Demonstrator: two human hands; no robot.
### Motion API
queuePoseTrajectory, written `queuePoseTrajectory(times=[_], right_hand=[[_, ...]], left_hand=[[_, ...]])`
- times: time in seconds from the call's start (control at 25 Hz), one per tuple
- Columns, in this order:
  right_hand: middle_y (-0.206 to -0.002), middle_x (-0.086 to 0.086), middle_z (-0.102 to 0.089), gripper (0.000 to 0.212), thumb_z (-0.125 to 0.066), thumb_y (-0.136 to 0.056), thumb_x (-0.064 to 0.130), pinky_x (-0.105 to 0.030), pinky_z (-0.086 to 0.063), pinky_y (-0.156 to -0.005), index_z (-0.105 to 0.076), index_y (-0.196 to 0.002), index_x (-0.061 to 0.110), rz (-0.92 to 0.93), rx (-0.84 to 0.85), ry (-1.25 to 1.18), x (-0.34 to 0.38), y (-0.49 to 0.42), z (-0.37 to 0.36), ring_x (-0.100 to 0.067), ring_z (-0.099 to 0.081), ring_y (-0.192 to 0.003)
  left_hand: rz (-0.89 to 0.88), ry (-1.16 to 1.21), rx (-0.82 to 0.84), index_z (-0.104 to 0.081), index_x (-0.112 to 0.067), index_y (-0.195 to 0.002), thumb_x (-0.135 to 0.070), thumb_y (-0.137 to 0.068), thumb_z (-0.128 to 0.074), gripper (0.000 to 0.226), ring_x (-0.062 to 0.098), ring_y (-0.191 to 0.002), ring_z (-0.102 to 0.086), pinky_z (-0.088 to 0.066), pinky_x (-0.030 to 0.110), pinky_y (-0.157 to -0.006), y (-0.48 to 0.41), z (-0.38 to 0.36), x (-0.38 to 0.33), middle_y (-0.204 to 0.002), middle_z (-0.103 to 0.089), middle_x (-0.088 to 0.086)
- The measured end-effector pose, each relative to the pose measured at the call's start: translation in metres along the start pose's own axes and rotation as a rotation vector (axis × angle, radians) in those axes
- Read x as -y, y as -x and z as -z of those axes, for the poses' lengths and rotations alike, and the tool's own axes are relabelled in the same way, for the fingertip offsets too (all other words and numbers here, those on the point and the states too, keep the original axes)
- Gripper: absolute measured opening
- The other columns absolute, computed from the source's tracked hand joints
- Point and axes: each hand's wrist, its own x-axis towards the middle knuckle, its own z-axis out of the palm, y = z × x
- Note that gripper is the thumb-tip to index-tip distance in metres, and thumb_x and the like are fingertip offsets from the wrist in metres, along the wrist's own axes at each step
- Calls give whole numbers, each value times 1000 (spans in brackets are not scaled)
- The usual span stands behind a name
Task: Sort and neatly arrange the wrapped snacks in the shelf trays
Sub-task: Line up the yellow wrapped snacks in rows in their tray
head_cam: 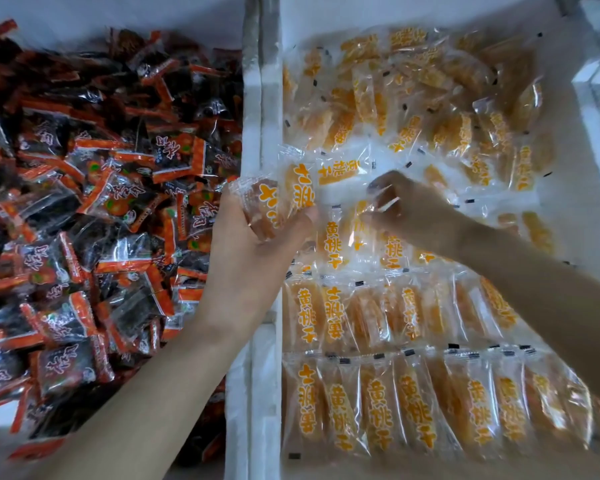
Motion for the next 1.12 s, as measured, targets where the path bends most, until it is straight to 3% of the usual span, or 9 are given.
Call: queuePoseTrajectory(times=[0.28, 0.36, 0.48, 0.64, 0.76, 0.88, 0.96, 1.04, 1.12], right_hand=[[-137, -3, -36, 53, -57, -93, 22, -26, -37, -96, -36, -141, 18, 157, -20, 228, -2, 5, -15, -19, -47, -118], [-133, -3, -42, 44, -50, -96, 22, -25, -39, -97, -39, -139, 17, 220, -145, 113, 10, 19, -12, -15, -49, -115], [-101, 2, -63, 26, -47, -96, 26, -14, -46, -73, -50, -122, 22, 202, -99, -356, 34, 46, -3, -2, -61, -77], [-71, 6, -63, 14, -63, -87, 21, -10, -43, -55, -51, -94, 23, 72, 1, -506, 37, 61, 5, 1, -53, -49], [-67, 6, -56, 21, -66, -85, 13, -18, -50, -55, -46, -87, 17, -33, -176, -648, 23, 52, 20, -2, -56, -46], [-85, -2, -49, 31, -69, -81, 5, -30, -58, -74, -41, -88, 17, -115, -324, -838, 4, 49, 34, -9, -66, -58], [-102, -15, -53, 31, -69, -79, 3, -31, -57, -79, -45, -93, 16, -134, -250, -980, 1, 56, 31, -17, -70, -69], [-99, -15, -58, 26, -68, -79, 3, -28, -55, -84, -51, -95, 16, -154, -120, -992, 2, 67, 21, -18, -68, -74], [-87, -4, -62, 19, -70, -79, 11, -13, -50, -76, -56, -89, 20, -144, -1, -660, 3, 77, 12, -10, -63, -75]], left_hand=[[42, -25, 19, -40, -19, -79, -19, -83, -68, 29, -12, -52, -52, -39, 4, -52, 11, -19, -5, -54, -50, -30], [96, 17, 49, -46, -9, -89, -19, -83, -69, 26, -8, -54, -60, -49, 14, -59, 11, -24, -3, -70, -59, -13], [169, 88, 114, -51, -9, -102, -19, -79, -72, 33, 10, -66, -68, -59, 35, -62, 11, -31, 2, -90, -60, 22], [207, 31, 245, -51, -28, -96, -20, -77, -73, 30, 9, -65, -67, -55, 25, -53, 16, -41, 3, -82, -67, -3], [246, 4, 207, -49, -21, -101, -20, -84, -69, 26, 16, -68, -68, -59, 39, -65, 13, -43, 9, -93, -67, 6], [356, 54, 128, -49, -16, -95, -36, -73, -72, 38, 33, -83, -67, -54, 56, -82, 9, -44, 13, -98, -62, 20], [407, 78, 121, -49, -10, -96, -39, -72, -73, 44, 34, -84, -66, -56, 50, -78, 9, -48, 14, -105, -59, 25], [418, 147, 113, -51, -8, -99, -23, -87, -65, 24, 20, -68, -66, -57, 34, -59, 9, -55, 12, -99, -61, 21], [374, 96, 118, -52, -4, -105, -18, -91, -60, 22, 14, -61, -64, -55, 29, -53, 8, -62, 8, -92, -62, 21]])
